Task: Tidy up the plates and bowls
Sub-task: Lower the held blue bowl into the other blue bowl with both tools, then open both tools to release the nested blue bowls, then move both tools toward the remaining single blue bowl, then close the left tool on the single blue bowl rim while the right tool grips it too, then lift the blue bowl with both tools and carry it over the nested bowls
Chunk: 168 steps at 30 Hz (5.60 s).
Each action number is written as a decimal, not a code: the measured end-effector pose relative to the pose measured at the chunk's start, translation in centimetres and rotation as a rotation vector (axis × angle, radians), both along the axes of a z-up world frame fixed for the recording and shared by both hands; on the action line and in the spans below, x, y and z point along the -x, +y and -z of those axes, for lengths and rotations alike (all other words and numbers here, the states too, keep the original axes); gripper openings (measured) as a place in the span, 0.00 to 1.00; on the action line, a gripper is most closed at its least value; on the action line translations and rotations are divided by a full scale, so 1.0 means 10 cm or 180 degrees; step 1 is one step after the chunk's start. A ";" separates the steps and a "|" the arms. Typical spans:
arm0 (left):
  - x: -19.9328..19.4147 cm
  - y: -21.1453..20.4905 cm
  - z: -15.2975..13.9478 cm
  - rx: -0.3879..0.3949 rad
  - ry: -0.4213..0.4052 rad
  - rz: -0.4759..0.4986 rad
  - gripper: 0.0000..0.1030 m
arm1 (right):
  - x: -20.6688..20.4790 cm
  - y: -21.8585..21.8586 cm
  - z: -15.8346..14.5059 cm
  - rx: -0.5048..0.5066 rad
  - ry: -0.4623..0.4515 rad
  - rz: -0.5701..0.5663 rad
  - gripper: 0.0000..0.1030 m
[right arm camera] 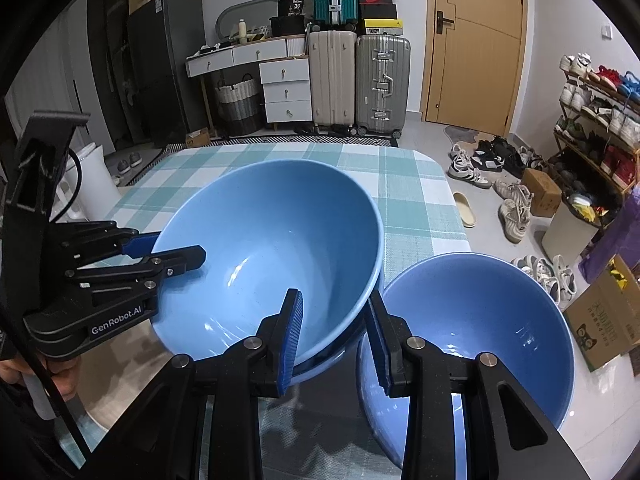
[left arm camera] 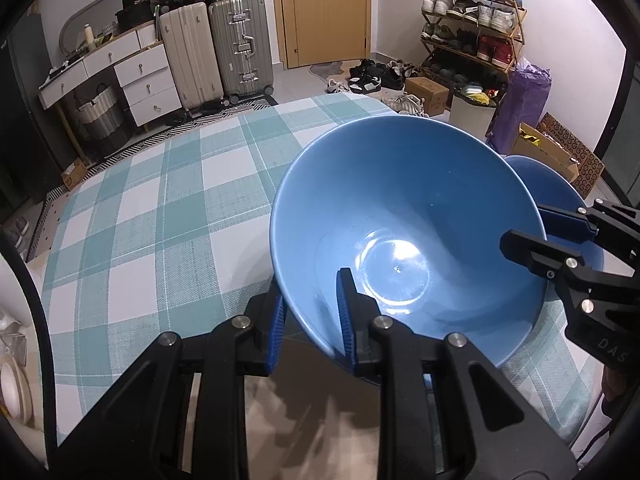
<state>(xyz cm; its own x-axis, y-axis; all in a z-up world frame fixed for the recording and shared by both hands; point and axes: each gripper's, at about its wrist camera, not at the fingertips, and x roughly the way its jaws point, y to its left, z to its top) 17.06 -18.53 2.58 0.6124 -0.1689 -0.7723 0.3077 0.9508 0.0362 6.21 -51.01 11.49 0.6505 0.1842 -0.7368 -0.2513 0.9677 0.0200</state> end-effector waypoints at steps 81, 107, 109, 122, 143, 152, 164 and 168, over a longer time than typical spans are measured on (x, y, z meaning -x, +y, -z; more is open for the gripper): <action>0.87 -0.64 -0.26 0.0630 0.0013 0.0087 0.99 | 0.91 -1.61 -0.43 -0.0571 -0.0619 0.0882 0.99; 1.17 -1.25 -0.24 0.1026 0.0292 0.0372 0.68 | 0.84 -2.15 -0.16 -0.0959 -0.0430 0.1058 0.89; 1.22 -1.30 -0.27 0.1012 0.0246 0.0418 0.68 | 0.81 -2.16 -0.13 -0.1004 -0.0389 0.1067 0.86; 1.04 -1.51 -0.06 0.1062 0.0475 0.0259 0.48 | 0.73 -2.21 0.05 -0.1054 -0.0218 0.1126 0.71; 0.71 -1.68 0.22 0.0941 0.0434 0.0225 0.29 | 0.63 -2.15 0.30 -0.0995 -0.0043 0.1151 0.31; 0.70 -1.66 0.22 0.0932 0.0401 0.0260 0.28 | 0.63 -2.18 0.31 -0.0960 -0.0040 0.1171 0.25; 0.81 -1.65 0.06 0.0843 0.0234 0.0294 0.28 | 0.68 -2.18 0.20 -0.0916 -0.0169 0.1128 0.25; 0.90 -1.61 -0.05 0.0843 0.0155 0.0311 0.28 | 0.70 -2.17 0.12 -0.0884 -0.0246 0.1123 0.25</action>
<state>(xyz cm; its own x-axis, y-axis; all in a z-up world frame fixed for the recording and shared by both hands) 8.08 -34.68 3.04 0.5466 -0.4252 -0.7214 0.3938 0.8908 -0.2267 -0.83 -72.74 10.28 0.7601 0.1252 -0.6376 0.0818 0.9550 0.2851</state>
